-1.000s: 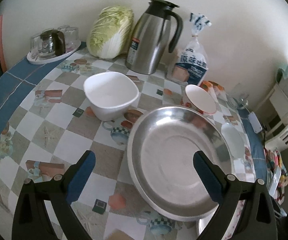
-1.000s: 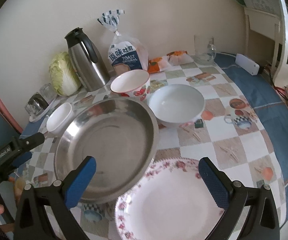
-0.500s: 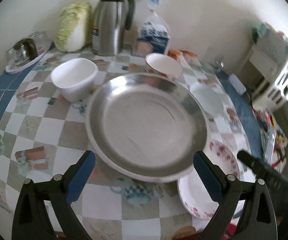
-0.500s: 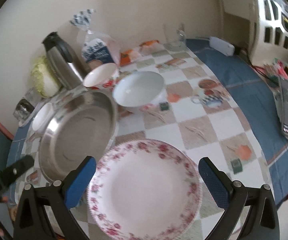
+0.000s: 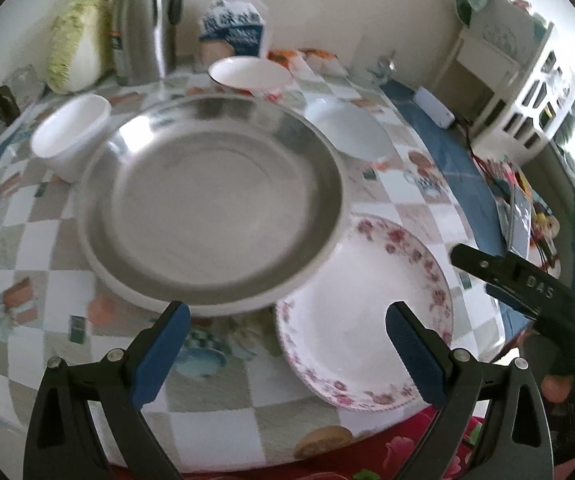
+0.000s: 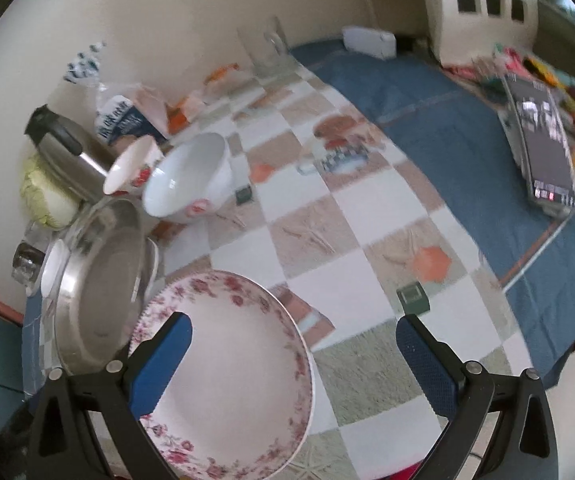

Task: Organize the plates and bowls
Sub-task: 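Move the right tool to the pink-floral plate rim and grasp it, then lift the floral plate edge with the right tool while the left tool approaches the plate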

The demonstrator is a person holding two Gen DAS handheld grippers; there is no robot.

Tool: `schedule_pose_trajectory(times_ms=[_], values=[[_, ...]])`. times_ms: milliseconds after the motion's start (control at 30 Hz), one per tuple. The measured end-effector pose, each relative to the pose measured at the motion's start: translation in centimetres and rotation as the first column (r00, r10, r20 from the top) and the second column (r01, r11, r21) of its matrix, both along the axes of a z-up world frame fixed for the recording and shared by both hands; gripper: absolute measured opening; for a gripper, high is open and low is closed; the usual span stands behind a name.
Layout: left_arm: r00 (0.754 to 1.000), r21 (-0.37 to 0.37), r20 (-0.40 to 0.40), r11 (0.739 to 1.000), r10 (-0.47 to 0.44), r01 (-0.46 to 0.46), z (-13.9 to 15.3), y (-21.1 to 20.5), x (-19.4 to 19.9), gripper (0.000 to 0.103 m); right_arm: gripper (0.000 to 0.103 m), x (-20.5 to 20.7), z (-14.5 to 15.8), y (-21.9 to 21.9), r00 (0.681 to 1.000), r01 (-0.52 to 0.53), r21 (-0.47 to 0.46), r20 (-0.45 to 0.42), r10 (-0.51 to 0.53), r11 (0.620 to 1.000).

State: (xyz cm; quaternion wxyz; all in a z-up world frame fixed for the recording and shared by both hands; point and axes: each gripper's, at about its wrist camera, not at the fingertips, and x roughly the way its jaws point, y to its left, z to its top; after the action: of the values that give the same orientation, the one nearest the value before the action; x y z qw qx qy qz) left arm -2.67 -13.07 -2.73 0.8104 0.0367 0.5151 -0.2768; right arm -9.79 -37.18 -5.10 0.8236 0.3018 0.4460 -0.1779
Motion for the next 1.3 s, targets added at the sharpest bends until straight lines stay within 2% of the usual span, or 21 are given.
schedule_pose_trajectory(times_ms=[167, 300, 433, 600, 700, 933, 1033, 1100, 1167, 1300], values=[[0.997, 0.028, -0.08, 1.0, -0.008, 0.01, -1.9, -1.2, 0.0, 0.098, 0.103, 0.4, -1.5, 0.5, 0.998, -0.046, 0.025, -0.042, 0.047, 0.999], [0.995, 0.067, -0.101, 0.998, -0.001, 0.007, -3.0, -1.7, 0.2, 0.098, 0.103, 1.0, -2.7, 0.9, 0.994, -0.061, 0.041, -0.088, 0.065, 0.997], [0.988, 0.061, -0.155, 0.998, -0.002, 0.011, -4.1, -2.2, 0.3, 0.098, 0.099, 1.2, -3.3, 0.9, 0.992, -0.067, 0.048, -0.108, 0.072, 0.997], [0.98, 0.088, -0.2, 0.996, 0.016, 0.001, -5.4, -2.6, 0.5, 0.098, 0.084, 1.3, -4.0, 0.8, 0.989, -0.06, 0.063, -0.132, 0.068, 0.996], [0.974, 0.089, -0.223, 0.996, 0.038, -0.019, -5.9, -2.6, 0.7, 0.098, 0.079, 1.3, -4.3, 0.8, 0.989, -0.055, 0.079, -0.13, 0.065, 0.995], [0.974, 0.073, -0.213, 0.996, 0.071, -0.057, -5.8, -2.4, 1.1, 0.098, 0.067, 1.1, -4.3, 0.7, 0.989, -0.06, 0.086, -0.13, 0.071, 0.994], [0.972, 0.083, -0.215, 0.993, 0.094, -0.078, -6.0, -2.2, 1.2, 0.098, 0.058, 1.3, -4.2, 0.9, 0.989, -0.066, 0.094, -0.127, 0.077, 0.993], [0.966, 0.086, -0.234, 0.992, 0.114, -0.096, -6.1, -1.4, 1.4, 0.098, 0.046, 1.5, -4.3, 1.1, 0.989, -0.067, 0.1, -0.124, 0.079, 0.993], [0.957, 0.082, -0.256, 0.99, 0.134, -0.116, -6.6, -0.9, 1.8, 0.098, 0.039, 1.4, -4.3, 1.0, 0.99, -0.066, 0.107, -0.119, 0.078, 0.992], [0.956, 0.047, -0.24, 0.986, 0.167, -0.16, -6.4, -0.4, 2.3, 0.098, 0.022, 1.1, -4.4, 0.6, 0.991, -0.053, 0.118, -0.114, 0.066, 0.992]])
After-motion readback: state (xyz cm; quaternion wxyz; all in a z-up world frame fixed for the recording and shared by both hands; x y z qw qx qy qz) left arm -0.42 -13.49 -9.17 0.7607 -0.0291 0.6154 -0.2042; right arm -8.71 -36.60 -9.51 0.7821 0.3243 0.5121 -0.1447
